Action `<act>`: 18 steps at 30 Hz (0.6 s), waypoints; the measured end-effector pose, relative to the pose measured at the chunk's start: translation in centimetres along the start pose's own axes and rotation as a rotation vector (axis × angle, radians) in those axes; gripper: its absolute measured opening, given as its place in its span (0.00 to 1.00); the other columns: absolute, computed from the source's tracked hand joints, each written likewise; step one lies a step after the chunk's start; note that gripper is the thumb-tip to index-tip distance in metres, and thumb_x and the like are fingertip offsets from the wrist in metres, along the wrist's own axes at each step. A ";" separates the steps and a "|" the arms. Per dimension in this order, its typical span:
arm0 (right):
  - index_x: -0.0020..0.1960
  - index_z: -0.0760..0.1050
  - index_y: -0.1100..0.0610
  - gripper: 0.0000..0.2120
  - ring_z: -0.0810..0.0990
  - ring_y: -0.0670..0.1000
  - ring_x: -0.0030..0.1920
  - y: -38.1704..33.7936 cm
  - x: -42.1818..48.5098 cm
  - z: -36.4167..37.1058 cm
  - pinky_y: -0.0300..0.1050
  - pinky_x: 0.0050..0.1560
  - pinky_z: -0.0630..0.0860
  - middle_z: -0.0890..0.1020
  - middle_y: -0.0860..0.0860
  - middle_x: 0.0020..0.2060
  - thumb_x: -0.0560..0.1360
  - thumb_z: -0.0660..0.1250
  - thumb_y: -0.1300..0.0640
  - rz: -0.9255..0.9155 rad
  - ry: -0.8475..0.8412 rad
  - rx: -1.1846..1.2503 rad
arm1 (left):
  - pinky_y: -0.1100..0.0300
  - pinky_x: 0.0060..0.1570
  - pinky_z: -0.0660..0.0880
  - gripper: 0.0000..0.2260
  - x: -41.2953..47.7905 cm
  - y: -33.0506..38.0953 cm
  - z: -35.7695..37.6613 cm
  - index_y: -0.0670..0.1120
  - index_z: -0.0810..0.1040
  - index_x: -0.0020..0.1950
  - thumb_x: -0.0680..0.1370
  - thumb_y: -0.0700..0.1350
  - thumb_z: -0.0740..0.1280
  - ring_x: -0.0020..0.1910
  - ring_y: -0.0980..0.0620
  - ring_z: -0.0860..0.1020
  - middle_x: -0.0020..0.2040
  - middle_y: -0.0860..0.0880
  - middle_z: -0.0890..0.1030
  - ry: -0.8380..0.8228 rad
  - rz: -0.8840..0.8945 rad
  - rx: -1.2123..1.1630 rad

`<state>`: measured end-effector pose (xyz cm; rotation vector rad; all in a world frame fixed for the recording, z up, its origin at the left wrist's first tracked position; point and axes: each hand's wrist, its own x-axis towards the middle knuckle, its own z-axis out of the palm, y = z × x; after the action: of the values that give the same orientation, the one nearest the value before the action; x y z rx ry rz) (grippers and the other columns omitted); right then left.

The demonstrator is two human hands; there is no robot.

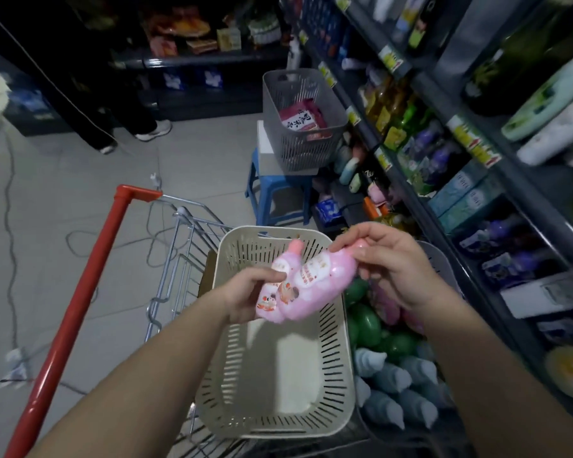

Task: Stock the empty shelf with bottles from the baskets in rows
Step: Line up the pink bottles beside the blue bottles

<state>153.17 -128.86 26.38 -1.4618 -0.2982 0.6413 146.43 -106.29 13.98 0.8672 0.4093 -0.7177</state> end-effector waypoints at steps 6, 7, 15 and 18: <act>0.40 0.72 0.59 0.04 0.66 0.45 0.26 -3.0 -1.8 -1.3 0.32 0.24 0.62 0.83 0.54 0.37 0.67 0.61 0.65 -0.098 0.221 0.093 | 0.55 0.36 0.80 0.39 -0.6 2.0 6.2 0.39 0.76 0.58 0.52 0.48 0.85 0.37 0.46 0.83 0.43 0.41 0.84 -0.200 0.005 0.019; 0.40 0.72 0.59 0.03 0.67 0.45 0.27 -3.3 -2.2 -1.7 0.32 0.25 0.63 0.83 0.53 0.37 0.68 0.62 0.65 -0.109 0.270 0.098 | 0.56 0.34 0.80 0.39 -0.5 2.1 7.2 0.39 0.76 0.58 0.52 0.48 0.85 0.36 0.46 0.83 0.42 0.41 0.84 -0.208 0.009 0.027; 0.45 0.76 0.56 0.07 0.79 0.50 0.36 -3.0 -6.9 -4.7 0.43 0.40 0.77 0.82 0.54 0.36 0.76 0.68 0.67 -0.090 0.538 -0.111 | 0.54 0.43 0.81 0.25 0.3 2.0 13.1 0.41 0.77 0.58 0.66 0.51 0.76 0.43 0.46 0.83 0.48 0.41 0.84 -0.183 0.060 0.138; 0.41 0.78 0.51 0.08 0.77 0.46 0.37 -2.6 -9.5 -5.8 0.39 0.42 0.74 0.81 0.49 0.36 0.74 0.70 0.64 -0.075 0.528 -0.361 | 0.54 0.47 0.80 0.26 0.9 1.7 15.0 0.42 0.74 0.65 0.71 0.53 0.69 0.46 0.46 0.83 0.49 0.42 0.84 -0.149 0.062 0.264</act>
<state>149.39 -138.97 30.09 -1.8945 -0.0535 0.1249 148.88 -117.98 23.25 1.0617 0.1559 -0.7840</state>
